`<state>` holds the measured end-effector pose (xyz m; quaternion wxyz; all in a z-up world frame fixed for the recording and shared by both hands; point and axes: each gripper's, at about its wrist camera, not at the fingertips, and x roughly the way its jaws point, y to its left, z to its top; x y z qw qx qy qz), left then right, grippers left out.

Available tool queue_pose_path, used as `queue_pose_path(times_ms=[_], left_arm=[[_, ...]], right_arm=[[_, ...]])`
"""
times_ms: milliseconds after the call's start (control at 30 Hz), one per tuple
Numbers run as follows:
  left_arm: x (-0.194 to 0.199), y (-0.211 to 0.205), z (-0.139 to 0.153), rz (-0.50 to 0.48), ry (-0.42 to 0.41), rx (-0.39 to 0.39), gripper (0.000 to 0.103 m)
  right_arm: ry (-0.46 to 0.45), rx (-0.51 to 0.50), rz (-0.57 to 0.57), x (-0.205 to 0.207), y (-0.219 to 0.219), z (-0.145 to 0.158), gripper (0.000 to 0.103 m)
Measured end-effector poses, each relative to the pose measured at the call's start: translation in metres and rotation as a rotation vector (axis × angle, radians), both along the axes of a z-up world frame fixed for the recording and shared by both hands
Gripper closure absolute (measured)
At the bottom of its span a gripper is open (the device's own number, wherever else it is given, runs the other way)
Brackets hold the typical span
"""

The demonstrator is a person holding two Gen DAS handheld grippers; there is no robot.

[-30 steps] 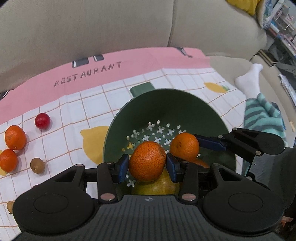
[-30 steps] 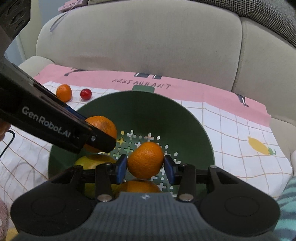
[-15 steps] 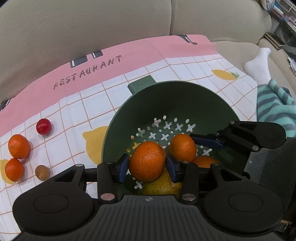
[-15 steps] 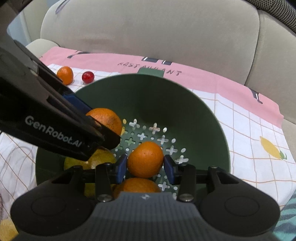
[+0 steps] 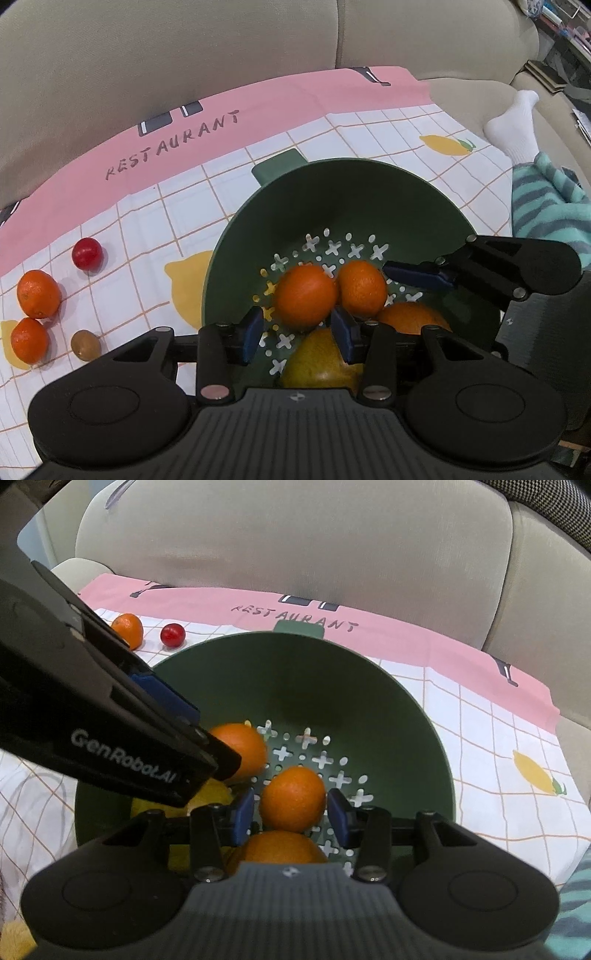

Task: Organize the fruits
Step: 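Open both tools to release the mandarins and withdraw to the remaining fruit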

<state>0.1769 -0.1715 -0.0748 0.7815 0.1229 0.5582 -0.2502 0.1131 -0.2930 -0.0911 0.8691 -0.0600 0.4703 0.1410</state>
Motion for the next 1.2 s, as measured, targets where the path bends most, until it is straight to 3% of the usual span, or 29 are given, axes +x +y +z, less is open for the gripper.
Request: queue_pose_path(times_ms=[100, 233, 567, 967, 1200], left_arm=[[-0.003, 0.001, 0.004, 0.003, -0.011, 0.001, 0.052], [-0.009, 0.004, 0.015, 0.004, -0.027, -0.031, 0.047], [-0.031, 0.027, 0.058, 0.062, -0.150, -0.130, 0.046], [-0.067, 0.078, 0.089, 0.136, -0.265, -0.200, 0.046], [-0.080, 0.129, 0.097, 0.249, -0.302, -0.249, 0.046]], right_arm=[[-0.011, -0.007, -0.005, -0.002, 0.000, 0.004, 0.057], [-0.048, -0.015, -0.026, -0.008, 0.000, 0.014, 0.038], [-0.170, -0.032, -0.123, -0.033, 0.004, 0.047, 0.019], [-0.290, 0.097, -0.210, -0.069, 0.028, 0.084, 0.018], [-0.340, 0.157, -0.208, -0.082, 0.054, 0.094, 0.018]])
